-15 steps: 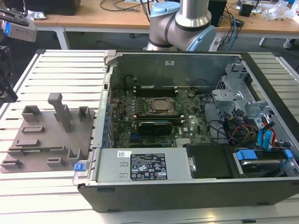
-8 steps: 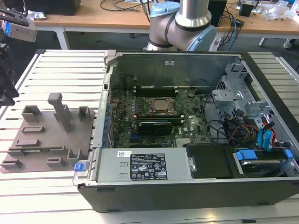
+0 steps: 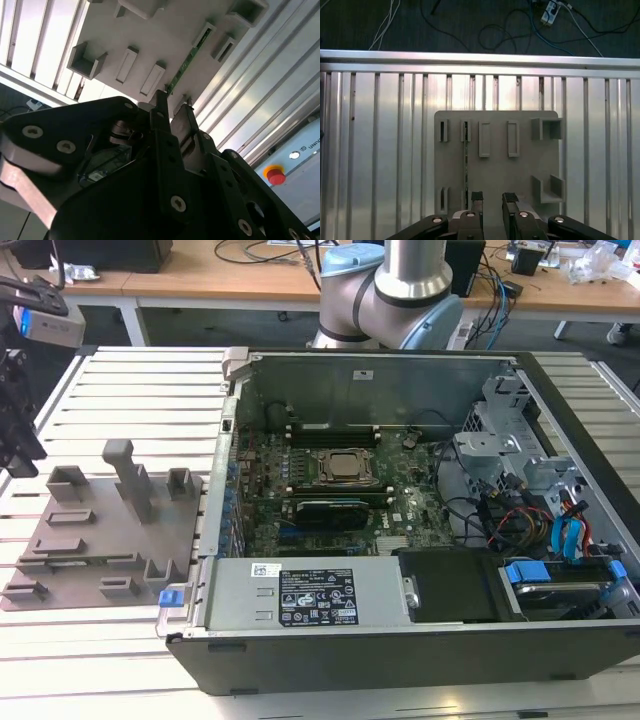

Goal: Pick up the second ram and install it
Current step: 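Pick up the second ram and move it above second insertion slot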

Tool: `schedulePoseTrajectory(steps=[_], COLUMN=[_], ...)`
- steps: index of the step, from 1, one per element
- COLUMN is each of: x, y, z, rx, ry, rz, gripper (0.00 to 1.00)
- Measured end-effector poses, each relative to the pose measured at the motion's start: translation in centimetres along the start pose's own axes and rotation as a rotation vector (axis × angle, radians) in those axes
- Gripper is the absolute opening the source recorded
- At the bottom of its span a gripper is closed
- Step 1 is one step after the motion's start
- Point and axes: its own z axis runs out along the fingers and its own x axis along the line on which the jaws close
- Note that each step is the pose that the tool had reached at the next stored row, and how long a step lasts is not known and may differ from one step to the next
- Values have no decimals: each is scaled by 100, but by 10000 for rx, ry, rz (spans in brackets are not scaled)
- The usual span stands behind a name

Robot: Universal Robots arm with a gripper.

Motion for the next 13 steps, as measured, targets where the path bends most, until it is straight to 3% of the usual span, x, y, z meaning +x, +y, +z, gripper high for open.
schedulePoseTrajectory(steps=[13], x=[14], y=[-3], z=[88], rx=[0], ry=[-3], rz=[0], gripper=[30])
